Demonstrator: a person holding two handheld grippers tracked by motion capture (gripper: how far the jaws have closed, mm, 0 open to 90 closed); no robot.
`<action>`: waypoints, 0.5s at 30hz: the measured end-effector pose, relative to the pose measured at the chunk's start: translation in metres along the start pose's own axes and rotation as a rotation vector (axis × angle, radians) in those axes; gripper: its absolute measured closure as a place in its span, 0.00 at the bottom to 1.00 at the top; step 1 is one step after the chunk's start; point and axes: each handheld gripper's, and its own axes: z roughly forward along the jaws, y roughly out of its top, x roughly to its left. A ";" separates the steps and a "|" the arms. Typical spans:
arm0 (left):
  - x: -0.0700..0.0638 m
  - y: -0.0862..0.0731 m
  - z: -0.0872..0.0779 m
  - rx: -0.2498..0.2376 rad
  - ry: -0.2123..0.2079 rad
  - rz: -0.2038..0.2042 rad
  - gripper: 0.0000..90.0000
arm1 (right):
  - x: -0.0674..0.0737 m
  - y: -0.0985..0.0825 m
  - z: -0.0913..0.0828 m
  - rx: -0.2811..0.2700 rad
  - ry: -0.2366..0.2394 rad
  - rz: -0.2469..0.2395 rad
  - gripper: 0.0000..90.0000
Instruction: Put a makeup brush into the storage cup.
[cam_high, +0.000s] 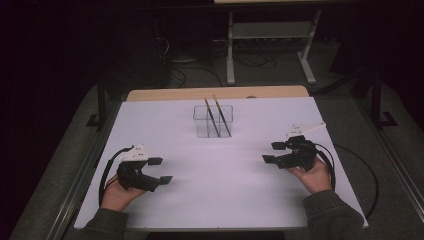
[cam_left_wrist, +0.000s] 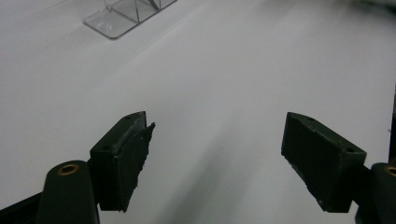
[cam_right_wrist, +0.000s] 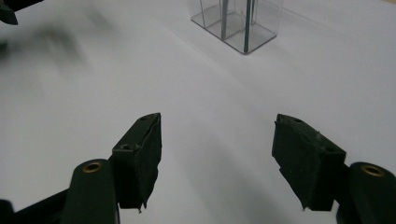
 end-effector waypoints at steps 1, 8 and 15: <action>0.000 0.000 0.000 -0.001 0.000 0.003 0.25 | 0.001 -0.001 -0.001 -0.002 0.000 0.002 0.35; 0.000 0.000 0.000 0.000 0.001 -0.001 0.25 | 0.002 -0.007 -0.005 -0.008 0.000 0.009 0.34; 0.000 -0.002 0.000 0.003 -0.003 -0.003 0.25 | 0.004 -0.014 -0.007 -0.014 0.010 0.018 0.33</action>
